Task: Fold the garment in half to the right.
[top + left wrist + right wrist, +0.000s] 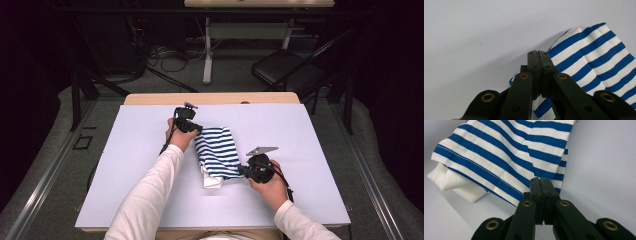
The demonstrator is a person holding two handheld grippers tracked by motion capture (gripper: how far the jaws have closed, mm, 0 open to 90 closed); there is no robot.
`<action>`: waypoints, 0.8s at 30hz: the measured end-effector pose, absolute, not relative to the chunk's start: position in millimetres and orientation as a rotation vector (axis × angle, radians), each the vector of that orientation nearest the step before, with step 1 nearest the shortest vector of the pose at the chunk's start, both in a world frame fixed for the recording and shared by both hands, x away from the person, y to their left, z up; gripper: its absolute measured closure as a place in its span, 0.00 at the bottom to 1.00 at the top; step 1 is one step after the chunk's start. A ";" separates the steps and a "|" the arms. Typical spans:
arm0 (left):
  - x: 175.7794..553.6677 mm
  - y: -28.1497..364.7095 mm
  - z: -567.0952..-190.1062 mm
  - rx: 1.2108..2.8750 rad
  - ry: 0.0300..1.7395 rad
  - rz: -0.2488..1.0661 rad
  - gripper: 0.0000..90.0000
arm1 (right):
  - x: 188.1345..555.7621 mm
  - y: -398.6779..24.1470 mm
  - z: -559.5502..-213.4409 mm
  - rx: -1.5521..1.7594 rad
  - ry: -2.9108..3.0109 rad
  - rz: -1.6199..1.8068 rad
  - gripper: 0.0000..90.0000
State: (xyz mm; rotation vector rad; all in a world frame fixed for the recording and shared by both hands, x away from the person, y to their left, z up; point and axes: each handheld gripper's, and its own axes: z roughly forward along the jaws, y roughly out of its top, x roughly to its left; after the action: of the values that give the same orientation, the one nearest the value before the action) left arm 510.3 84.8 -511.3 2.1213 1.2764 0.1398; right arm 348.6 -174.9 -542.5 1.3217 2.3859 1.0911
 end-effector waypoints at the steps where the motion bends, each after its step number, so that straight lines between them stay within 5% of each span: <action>1: 512.7 84.5 -511.7 2.131 1.275 0.143 0.99 | 349.2 -174.2 -542.5 1.319 2.388 1.095 1.00; 24: 547.4 66.5 -515.8 2.168 1.274 0.189 0.99 | 363.9 -163.8 -545.3 1.345 2.385 1.140 1.00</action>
State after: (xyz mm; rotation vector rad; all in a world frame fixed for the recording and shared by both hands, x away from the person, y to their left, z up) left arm 547.4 66.5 -515.8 2.1681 1.2744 0.1890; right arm 363.9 -163.8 -545.3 1.3450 2.3845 1.1397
